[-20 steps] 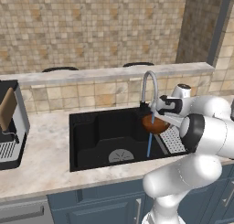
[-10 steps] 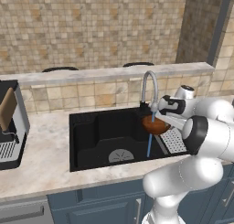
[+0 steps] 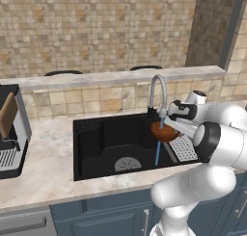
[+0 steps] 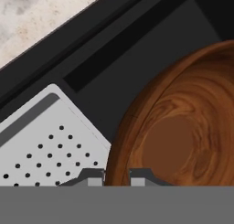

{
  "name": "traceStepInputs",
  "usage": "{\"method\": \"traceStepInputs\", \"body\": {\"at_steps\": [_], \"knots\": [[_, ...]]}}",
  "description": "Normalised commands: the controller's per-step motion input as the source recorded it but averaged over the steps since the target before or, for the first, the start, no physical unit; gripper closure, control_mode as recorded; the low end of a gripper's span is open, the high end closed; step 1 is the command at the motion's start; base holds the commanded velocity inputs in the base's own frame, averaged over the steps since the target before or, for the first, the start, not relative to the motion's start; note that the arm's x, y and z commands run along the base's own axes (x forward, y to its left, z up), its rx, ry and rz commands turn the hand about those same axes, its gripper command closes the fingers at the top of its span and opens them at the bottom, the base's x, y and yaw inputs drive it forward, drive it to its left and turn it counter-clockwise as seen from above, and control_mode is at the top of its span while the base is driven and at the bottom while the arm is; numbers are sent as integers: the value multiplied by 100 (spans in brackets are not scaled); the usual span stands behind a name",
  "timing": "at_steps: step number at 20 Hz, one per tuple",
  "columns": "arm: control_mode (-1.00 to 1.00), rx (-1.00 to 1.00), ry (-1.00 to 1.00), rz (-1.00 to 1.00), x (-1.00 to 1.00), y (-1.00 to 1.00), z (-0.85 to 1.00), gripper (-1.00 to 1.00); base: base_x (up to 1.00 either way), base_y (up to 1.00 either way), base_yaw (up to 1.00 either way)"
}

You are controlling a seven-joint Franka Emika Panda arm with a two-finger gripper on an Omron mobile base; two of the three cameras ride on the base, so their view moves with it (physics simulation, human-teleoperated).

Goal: Rinse each bowl for a few seconds and place them down in the sink or on the counter.

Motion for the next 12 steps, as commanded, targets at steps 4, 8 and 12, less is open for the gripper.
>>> {"method": "traceStepInputs", "body": {"at_steps": [4,8,12], "knots": [[-100,3,0,0,0,0,0,100,0,0,0],[-100,2,0,0,0,0,0,100,0,0,0],[-100,2,0,0,0,0,0,100,0,0,0]]}}
